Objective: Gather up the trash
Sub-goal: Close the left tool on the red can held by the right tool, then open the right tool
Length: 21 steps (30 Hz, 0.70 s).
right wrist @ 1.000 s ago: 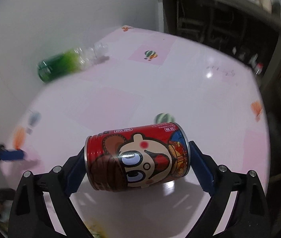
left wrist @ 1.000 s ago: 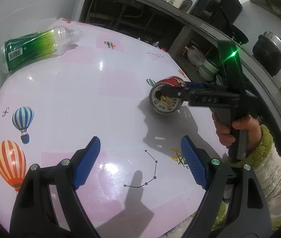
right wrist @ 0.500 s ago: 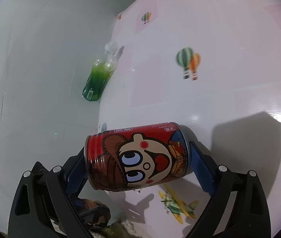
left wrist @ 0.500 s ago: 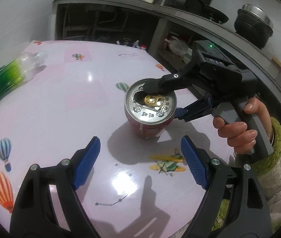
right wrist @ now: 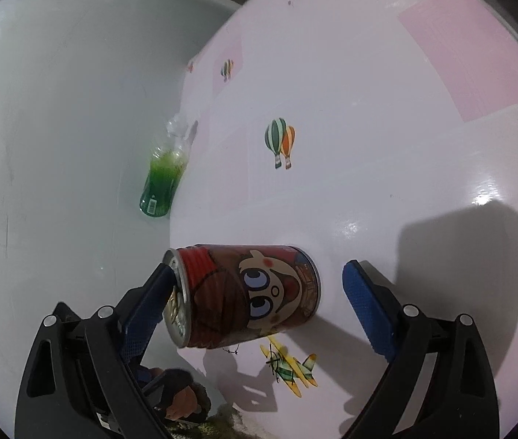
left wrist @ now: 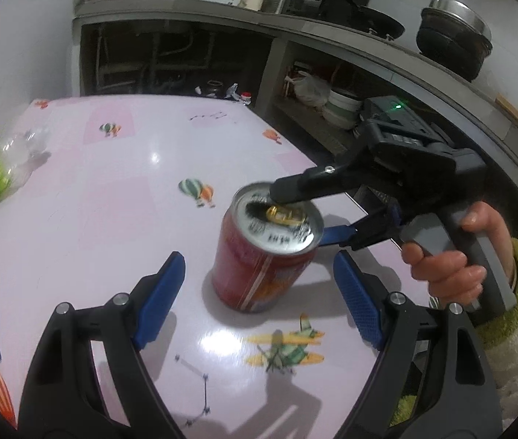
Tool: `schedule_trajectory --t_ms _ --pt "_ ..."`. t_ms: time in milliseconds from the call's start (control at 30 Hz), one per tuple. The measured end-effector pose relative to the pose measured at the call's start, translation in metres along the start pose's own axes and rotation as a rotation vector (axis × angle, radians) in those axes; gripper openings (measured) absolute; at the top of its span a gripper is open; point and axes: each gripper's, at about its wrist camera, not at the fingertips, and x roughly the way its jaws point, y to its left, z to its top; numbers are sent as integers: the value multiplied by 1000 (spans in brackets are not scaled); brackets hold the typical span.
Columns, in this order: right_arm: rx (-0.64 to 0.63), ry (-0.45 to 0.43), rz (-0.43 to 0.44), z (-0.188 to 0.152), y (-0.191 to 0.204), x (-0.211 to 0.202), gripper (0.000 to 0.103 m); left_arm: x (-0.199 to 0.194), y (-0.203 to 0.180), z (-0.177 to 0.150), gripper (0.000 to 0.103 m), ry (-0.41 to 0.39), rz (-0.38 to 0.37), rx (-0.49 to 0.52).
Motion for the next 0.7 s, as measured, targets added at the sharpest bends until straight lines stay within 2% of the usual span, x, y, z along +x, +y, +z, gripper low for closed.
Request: schedule_trajectory --t_ms 133,300,367,500,700 --pt "-5 -51 32 -5 -3 -21 91 17 -11 8 79 6 15 76" --pt "15 -94 35 -9 -16 -44 91 39 -25 9 79 26 79 169" --pt "23 -106 32 -12 -21 -52 91 44 -26 10 77 28 90 171" --pt "34 -117 31 -13 -25 -57 91 49 -19 11 63 36 99 140" --pt "-3 -97 47 0 -7 -58 91 37 -7 3 63 34 140 114"
